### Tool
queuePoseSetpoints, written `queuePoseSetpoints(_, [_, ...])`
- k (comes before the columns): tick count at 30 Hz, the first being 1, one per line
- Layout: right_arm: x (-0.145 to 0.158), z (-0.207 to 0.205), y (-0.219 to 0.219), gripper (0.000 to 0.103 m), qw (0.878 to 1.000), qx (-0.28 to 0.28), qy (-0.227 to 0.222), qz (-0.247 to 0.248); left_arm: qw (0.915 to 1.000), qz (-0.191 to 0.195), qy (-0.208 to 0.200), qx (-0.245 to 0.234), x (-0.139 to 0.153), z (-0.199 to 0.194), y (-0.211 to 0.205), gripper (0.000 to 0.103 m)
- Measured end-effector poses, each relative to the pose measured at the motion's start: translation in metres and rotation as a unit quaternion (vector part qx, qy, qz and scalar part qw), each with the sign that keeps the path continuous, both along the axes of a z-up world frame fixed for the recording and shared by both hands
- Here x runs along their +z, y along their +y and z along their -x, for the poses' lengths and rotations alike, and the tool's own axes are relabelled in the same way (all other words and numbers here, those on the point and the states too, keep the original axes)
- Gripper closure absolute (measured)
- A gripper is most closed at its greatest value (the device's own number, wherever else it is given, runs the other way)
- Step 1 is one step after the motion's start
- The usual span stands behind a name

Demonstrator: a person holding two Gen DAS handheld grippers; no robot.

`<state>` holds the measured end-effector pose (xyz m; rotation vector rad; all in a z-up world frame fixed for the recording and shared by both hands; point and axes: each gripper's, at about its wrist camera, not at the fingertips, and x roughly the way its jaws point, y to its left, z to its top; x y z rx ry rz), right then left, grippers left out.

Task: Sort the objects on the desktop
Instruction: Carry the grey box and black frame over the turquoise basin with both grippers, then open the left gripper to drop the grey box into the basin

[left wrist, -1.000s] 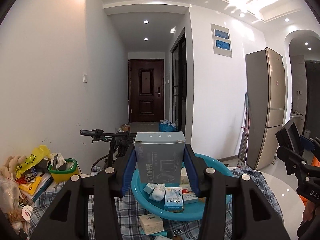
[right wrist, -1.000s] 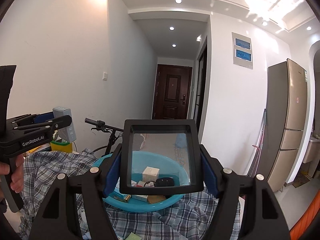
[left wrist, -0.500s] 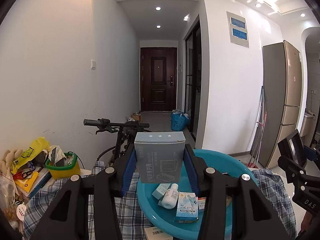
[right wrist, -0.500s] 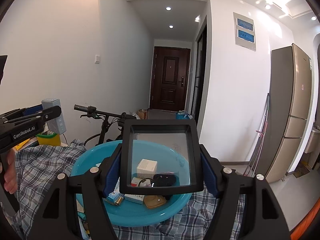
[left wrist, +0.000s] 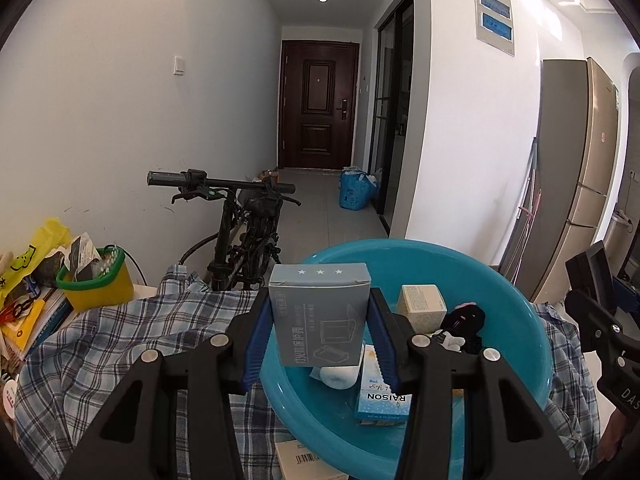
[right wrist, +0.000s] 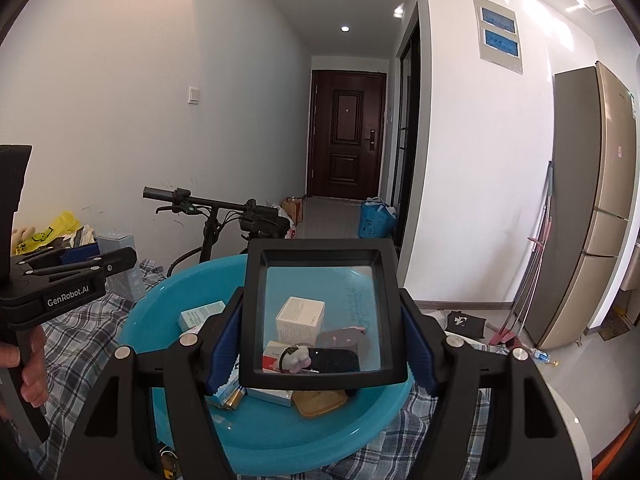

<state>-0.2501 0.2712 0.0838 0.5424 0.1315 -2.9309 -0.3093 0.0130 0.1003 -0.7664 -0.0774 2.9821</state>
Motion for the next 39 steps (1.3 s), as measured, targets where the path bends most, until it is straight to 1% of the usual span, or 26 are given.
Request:
queuePoseSetpoints(3, [-0.008,0.008,0.001,0.034,1.000,0.000,-0.018,0.004,0.9996,0.001,-0.028,-0.004,-0.010,0.009,0.004,0.054])
queuePoseSetpoints(6, [-0.016,0.017,0.001,0.034,0.998,0.000,-0.058,0.008,0.9970,0.000,-0.075,-0.020,-0.022,0.018,0.011,0.054])
queuePoseSetpoints(8, [-0.023,0.023,0.003,0.034,0.996,0.005,-0.086,0.021,0.9944,0.015,-0.103,-0.019,-0.029,0.021,0.018,0.054])
queuePoseSetpoints(11, [-0.030,0.029,0.005,0.034,0.992,0.012,-0.122,0.034,0.9914,0.020,-0.123,-0.039,-0.033,0.021,0.028,0.054])
queuePoseSetpoints(12, [-0.033,0.030,0.006,0.034,0.990,0.015,-0.132,0.038,0.9901,0.018,-0.132,-0.045,-0.035,0.021,0.030,0.054])
queuePoseSetpoints(14, [-0.037,0.031,0.005,0.034,0.988,0.022,-0.148,0.037,0.9854,-0.003,-0.158,-0.063,-0.040,0.024,0.031,0.054])
queuePoseSetpoints(17, [-0.042,0.031,0.003,0.034,0.986,0.029,-0.164,0.033,0.9790,-0.019,-0.189,-0.074,-0.048,0.028,0.032,0.054])
queuePoseSetpoints(19, [-0.043,0.032,0.001,0.034,0.985,0.031,-0.169,0.031,0.9776,-0.015,-0.196,-0.074,-0.052,0.029,0.035,0.054])
queuePoseSetpoints(24, [-0.044,0.030,-0.001,0.034,0.984,0.032,-0.173,0.029,0.9738,-0.023,-0.211,-0.081,-0.057,0.033,0.039,0.054])
queuePoseSetpoints(27, [-0.045,0.030,-0.002,0.034,0.984,0.032,-0.174,0.025,0.9747,-0.016,-0.209,-0.078,-0.059,0.034,0.041,0.054])
queuePoseSetpoints(36, [-0.052,0.033,-0.001,0.034,0.982,0.030,-0.183,0.025,0.9759,-0.015,-0.202,-0.081,-0.059,0.033,0.041,0.054])
queuePoseSetpoints(39, [-0.054,0.033,-0.001,0.034,0.982,0.031,-0.184,0.027,0.9793,-0.012,-0.185,-0.082,-0.057,0.030,0.042,0.054])
